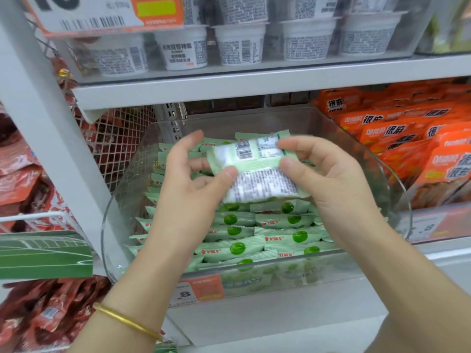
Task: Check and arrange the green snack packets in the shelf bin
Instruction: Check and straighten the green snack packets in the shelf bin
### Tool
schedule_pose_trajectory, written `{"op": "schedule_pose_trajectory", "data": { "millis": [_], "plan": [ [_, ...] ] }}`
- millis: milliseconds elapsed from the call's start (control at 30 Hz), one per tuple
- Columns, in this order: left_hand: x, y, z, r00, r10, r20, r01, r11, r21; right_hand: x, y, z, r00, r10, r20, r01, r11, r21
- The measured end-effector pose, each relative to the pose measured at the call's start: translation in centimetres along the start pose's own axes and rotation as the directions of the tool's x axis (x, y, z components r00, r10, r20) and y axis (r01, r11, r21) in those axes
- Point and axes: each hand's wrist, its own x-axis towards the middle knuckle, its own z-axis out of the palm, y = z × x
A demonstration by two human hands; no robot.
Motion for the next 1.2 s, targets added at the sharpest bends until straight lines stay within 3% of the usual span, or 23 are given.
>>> {"op": "schedule_pose_trajectory", "data": {
  "millis": [133, 300, 400, 434, 500, 567, 667, 734, 800, 1067, 1201],
  "plan": [
    [1.0, -0.3, -0.9, 0.98, -0.182, -0.081, 0.167, 0.972, -0.163, -0.1, -0.3, 0.2, 0.998, 0.032, 0.053, -0.035, 0.998, 0.052],
    [2.0, -0.7, -1.5, 0.959, -0.282, 0.013, 0.278, 0.937, -0.211, 1.2, -0.1, 0.8, 0.956, -0.192, 0.22, 0.266, 0.886, -0.381],
    [2.5, -0.5, -1.7, 0.962, -0.27, -0.042, 0.252, 0.934, -0.253, 1.9, 0.3, 1.4, 0.936, -0.311, 0.167, 0.351, 0.773, -0.529],
    [2.8, -0.5, -1.9, 0.969, -0.22, -0.114, 0.201, 0.967, -0.157, 2.1, 0.3, 1.5, 0.935, -0.334, 0.117, 0.338, 0.747, -0.572],
    [3.4, -1.2, -2.5, 0.98, -0.008, -0.197, 0.064, 0.958, 0.278, 2.3, 0.3, 1.6, 0.942, -0.335, 0.028, 0.273, 0.713, -0.646],
    [3.7, -2.1, -2.9, 0.992, 0.093, -0.09, -0.015, 0.776, 0.63, 2.7, 0.5, 1.8, 0.949, -0.315, 0.022, 0.245, 0.693, -0.678],
    [3.6, -3.0, -2.5, 0.998, -0.024, 0.063, -0.041, 0.529, 0.848, 3.5, 0.9, 2.8, 0.95, -0.305, 0.071, 0.257, 0.632, -0.731],
    [3.4, -3.4, -2.1, 0.991, -0.088, 0.097, -0.049, 0.434, 0.9, 4.0, 1.1, 3.8, 0.947, -0.302, 0.107, 0.27, 0.572, -0.775],
    [3.3, -3.8, -2.0, 0.989, -0.093, 0.115, -0.069, 0.4, 0.914, 4.3, 1.0, 4.6, 0.95, -0.268, 0.163, 0.284, 0.512, -0.811],
    [2.9, -3.7, -2.6, 0.988, -0.112, 0.111, -0.061, 0.378, 0.924, 6.7, -0.4, 6.2, 0.95, 0.056, 0.308, 0.297, 0.147, -0.943],
    [2.8, -3.3, -2.6, 0.993, -0.097, 0.073, -0.028, 0.406, 0.913, 8.7, 0.4, 8.2, 0.888, 0.245, 0.39, 0.382, 0.08, -0.921]
  ]
}}
